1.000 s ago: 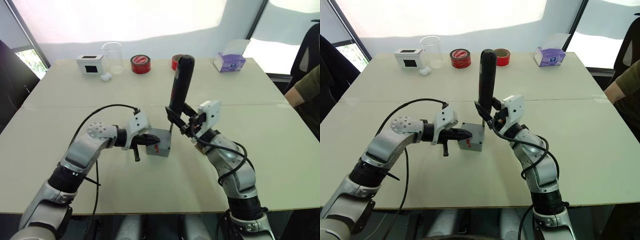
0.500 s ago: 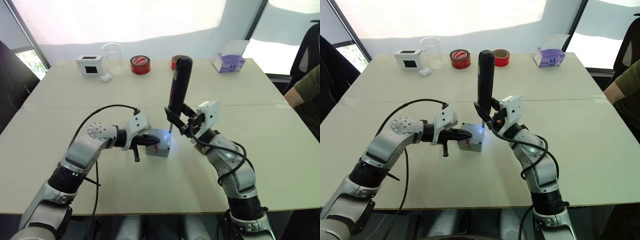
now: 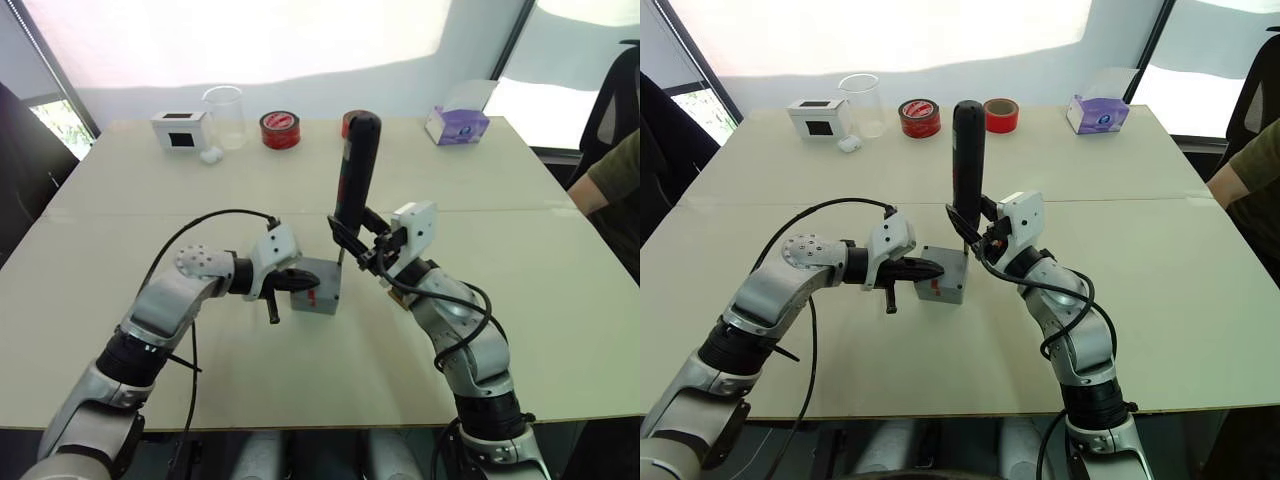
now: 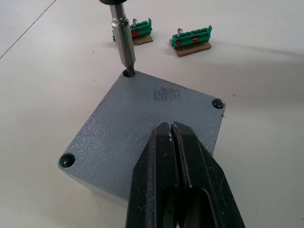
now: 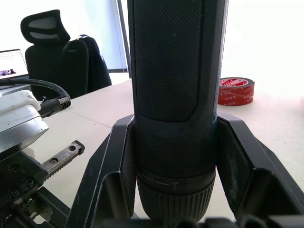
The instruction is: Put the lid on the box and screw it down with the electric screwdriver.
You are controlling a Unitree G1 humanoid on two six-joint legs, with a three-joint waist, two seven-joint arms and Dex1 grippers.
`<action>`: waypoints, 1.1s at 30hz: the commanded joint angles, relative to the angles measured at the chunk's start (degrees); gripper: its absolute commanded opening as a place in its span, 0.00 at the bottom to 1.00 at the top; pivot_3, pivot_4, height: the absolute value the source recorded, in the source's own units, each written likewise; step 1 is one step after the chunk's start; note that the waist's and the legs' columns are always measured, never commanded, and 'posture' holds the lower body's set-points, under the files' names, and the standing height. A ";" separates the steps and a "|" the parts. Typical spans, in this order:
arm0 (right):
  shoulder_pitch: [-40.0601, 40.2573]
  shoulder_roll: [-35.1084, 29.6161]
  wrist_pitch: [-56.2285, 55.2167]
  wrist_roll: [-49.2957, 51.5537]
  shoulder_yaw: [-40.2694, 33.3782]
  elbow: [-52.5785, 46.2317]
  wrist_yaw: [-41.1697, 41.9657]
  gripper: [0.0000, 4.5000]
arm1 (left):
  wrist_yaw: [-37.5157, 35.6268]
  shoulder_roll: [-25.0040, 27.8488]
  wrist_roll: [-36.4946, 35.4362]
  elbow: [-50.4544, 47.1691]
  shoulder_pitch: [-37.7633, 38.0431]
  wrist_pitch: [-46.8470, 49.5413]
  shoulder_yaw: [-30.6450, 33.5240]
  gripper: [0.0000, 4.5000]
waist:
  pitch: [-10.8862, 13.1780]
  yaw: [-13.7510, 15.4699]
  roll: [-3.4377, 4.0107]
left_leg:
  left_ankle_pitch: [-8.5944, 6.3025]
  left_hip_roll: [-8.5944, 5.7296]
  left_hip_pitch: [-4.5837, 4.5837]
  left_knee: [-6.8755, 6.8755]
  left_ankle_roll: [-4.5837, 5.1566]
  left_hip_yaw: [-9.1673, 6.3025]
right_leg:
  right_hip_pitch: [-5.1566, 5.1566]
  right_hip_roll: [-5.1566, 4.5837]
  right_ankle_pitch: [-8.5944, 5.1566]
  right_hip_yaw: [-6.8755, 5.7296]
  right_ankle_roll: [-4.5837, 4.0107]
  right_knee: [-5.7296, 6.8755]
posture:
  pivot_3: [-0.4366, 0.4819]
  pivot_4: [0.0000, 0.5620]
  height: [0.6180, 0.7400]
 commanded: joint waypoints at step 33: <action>-23.05 -37.46 69.75 35.45 -29.39 9.80 -3.97 0.38 | -4.40 4.72 -15.21 -10.26 -1.65 8.32 10.62 0.00 | 0.54 0.03 0.21 | 0.04 -0.04 -1.20 -0.06 -0.07 -0.12 | -0.85 -0.41 0.05 -0.22 0.00 -0.48 | 0.48 0.27 1.00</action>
